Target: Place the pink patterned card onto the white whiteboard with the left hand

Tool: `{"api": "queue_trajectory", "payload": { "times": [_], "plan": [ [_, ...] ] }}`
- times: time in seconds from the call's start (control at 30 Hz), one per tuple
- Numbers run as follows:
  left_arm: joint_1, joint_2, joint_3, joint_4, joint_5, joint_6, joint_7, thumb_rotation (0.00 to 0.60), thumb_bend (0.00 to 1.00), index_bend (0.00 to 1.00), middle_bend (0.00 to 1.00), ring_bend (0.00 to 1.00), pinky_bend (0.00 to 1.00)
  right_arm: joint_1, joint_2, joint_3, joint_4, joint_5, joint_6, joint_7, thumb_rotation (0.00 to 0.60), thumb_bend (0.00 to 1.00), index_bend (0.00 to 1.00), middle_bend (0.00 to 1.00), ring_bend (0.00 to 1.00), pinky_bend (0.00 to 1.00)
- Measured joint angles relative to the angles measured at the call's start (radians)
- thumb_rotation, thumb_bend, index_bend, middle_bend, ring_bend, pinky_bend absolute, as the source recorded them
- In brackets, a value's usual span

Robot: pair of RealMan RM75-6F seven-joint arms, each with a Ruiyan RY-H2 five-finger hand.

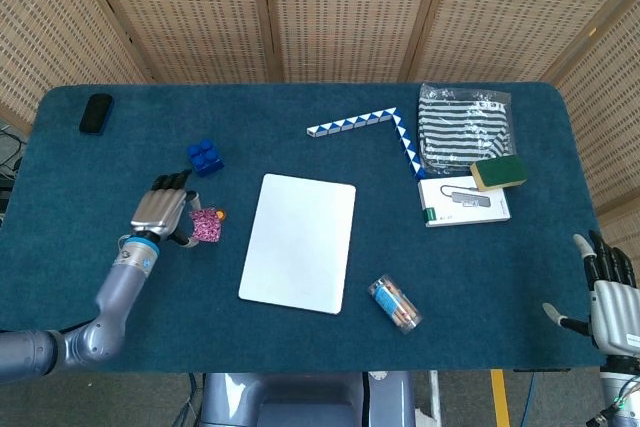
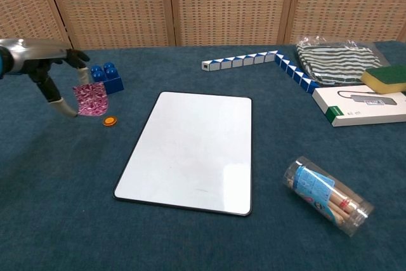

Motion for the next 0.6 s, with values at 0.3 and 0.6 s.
{"api": "queue_trajectory", "payload": {
  "times": [0.3,0.6],
  "plan": [
    [-0.135,-0.137,-0.032,0.059,-0.085,-0.036,0.097,0.6,0.13,0.46,0.0,0.0,0.0,0.002,0.002,0.001,0.002,0.004,-0.006,0.01,0.6,0.0,0.0,0.0,0.0,0.0],
    [-0.224,-0.274,-0.032,0.186,-0.118,-0.08,0.138,0.6,0.11,0.25,0.0,0.0,0.0,0.001,0.003,0.002,0.002,0.009,-0.007,0.014,0.6,0.0,0.0,0.0,0.0,0.0]
  ]
}}
